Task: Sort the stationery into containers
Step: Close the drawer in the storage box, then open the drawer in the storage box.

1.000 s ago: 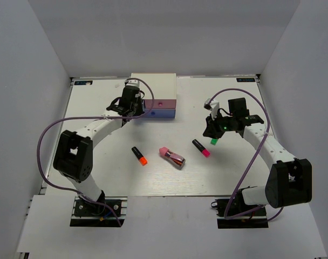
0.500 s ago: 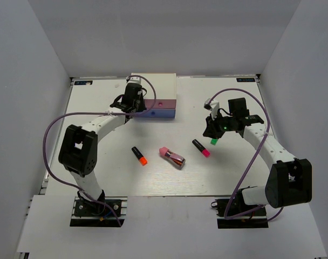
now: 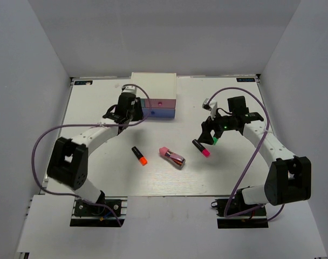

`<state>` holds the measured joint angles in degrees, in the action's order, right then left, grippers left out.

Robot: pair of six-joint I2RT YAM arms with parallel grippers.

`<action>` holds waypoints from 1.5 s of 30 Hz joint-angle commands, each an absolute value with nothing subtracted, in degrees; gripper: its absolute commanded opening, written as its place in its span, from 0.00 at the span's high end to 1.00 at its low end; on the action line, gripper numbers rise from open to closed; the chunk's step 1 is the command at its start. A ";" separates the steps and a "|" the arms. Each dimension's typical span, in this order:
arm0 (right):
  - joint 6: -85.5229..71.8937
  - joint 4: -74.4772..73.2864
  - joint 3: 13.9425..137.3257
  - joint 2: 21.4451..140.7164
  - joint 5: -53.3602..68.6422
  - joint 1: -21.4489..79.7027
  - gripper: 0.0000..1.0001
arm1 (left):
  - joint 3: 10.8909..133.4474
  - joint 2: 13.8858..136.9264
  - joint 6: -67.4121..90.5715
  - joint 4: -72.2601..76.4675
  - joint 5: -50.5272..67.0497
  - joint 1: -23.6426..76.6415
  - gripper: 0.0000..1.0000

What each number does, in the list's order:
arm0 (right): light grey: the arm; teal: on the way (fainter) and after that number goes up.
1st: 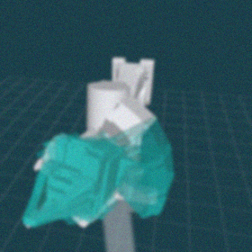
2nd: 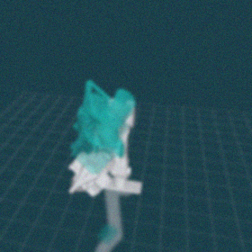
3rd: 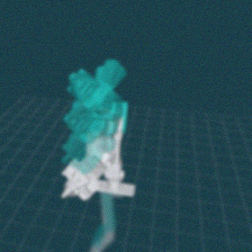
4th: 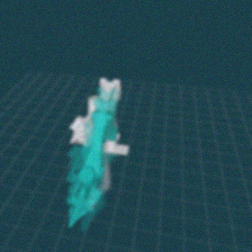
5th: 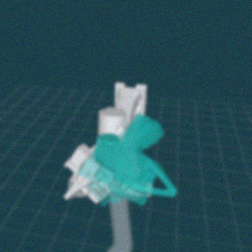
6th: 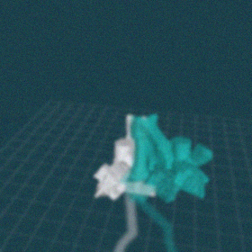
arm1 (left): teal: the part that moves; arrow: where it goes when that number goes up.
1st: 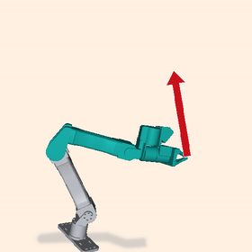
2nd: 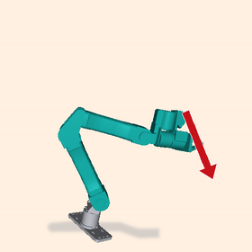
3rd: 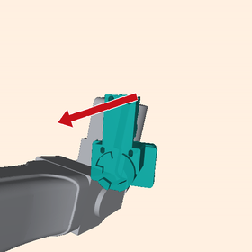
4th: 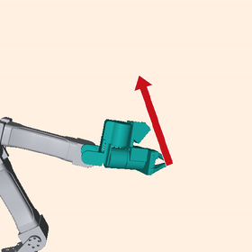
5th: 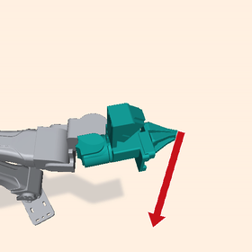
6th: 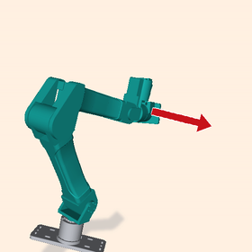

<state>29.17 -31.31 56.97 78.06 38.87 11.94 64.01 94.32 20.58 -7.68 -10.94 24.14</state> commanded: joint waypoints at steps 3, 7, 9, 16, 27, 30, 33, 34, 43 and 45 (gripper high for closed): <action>32.78 -35.86 62.66 79.54 49.04 12.30 0.10 | 52.05 77.45 22.93 -5.27 -4.93 24.96 0.39; 30.42 -35.60 68.01 84.10 49.66 13.88 0.10 | 41.60 67.43 26.01 -6.59 -2.37 24.96 0.25; 28.04 -34.54 70.38 85.51 49.13 14.85 0.10 | 38.69 64.18 27.77 -8.60 -1.76 24.96 0.22; 16.55 -25.59 75.49 92.19 41.69 22.13 0.43 | 29.37 52.39 35.06 -12.83 -2.98 24.96 0.19; -27.29 -6.42 80.67 101.23 24.11 30.40 0.46 | 26.63 44.56 43.42 -20.74 -4.31 24.96 0.19; -36.79 -4.23 82.52 104.75 20.75 31.11 0.42 | 27.77 43.16 43.95 -23.28 -5.53 24.96 0.19; -42.79 -0.80 83.23 106.78 20.21 31.37 0.40 | 28.82 43.15 43.95 -24.70 -5.54 24.96 0.18; -46.11 -0.79 83.49 108.35 20.13 31.55 0.40 | 28.83 43.15 43.95 -25.31 -5.54 24.96 0.18; -52.82 7.29 86.23 113.11 15.74 32.08 0.45 | 30.50 43.77 44.47 -27.86 -6.06 24.96 0.18; -53.44 7.91 86.05 113.11 14.60 32.34 0.46 | 30.50 43.24 44.47 -28.39 -6.06 24.96 0.18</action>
<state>-49.84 1.93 84.01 112.97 17.21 31.70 28.51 44.14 44.05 -27.03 -5.30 24.88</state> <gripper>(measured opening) 0.547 0.820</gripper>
